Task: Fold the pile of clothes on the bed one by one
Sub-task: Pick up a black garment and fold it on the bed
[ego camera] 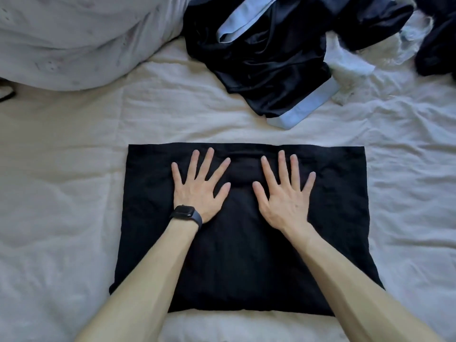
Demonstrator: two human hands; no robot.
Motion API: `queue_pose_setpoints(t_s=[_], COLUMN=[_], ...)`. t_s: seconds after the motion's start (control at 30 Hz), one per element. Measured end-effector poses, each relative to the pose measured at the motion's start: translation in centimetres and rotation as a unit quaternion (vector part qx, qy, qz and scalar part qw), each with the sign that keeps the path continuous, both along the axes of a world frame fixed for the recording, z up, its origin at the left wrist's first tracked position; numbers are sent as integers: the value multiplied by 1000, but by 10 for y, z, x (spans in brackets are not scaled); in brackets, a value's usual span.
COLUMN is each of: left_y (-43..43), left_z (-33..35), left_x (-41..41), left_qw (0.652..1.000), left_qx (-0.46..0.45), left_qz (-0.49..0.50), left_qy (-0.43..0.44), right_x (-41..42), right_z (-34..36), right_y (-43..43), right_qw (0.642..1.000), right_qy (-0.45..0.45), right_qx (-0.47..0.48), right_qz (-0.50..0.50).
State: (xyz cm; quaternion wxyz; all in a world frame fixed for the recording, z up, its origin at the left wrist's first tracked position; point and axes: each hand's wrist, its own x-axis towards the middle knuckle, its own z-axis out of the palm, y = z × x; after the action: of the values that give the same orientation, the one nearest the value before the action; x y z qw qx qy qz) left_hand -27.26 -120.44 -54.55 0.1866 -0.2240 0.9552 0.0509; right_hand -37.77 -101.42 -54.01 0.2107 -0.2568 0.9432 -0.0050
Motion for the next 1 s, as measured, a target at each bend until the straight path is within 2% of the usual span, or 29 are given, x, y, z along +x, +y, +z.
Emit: queue_pose_setpoints(t_s=[0.13,0.23,0.33,0.4,0.47,0.6,0.73,0.8,0.9,1.0], left_y=[-44,-42,9,44,58,29,10,31,103,194], left_z=[-4,13,31,32,24,24,41,45,41,30], left_x=[11,39,66,89,125,190,197,180,139,98], left_qw=[999,994,994,996,996,981,964,971,988,995], left_qx=[-9,-28,5,29,33,11,-28,-23,17,76], left_qz=[50,99,54,37,74,188,259,236,149,40], left_qy=[8,48,96,77,25,-57,-55,-17,39,43], right_x=[-50,-41,16,70,113,117,84,78,77,63], right_z=[-4,7,22,26,22,16,24,29,26,19], right_y=[21,31,33,40,66,142,188,194,207,239], right_qw=[997,993,998,998,998,996,990,995,999,998], right_qy=[-1,12,26,8,-12,-29,-24,-17,-11,-16], right_qx=[45,31,-34,-49,-22,69,93,62,38,59], right_qz=[-64,-117,-48,35,65,-44,-103,-83,-4,-30])
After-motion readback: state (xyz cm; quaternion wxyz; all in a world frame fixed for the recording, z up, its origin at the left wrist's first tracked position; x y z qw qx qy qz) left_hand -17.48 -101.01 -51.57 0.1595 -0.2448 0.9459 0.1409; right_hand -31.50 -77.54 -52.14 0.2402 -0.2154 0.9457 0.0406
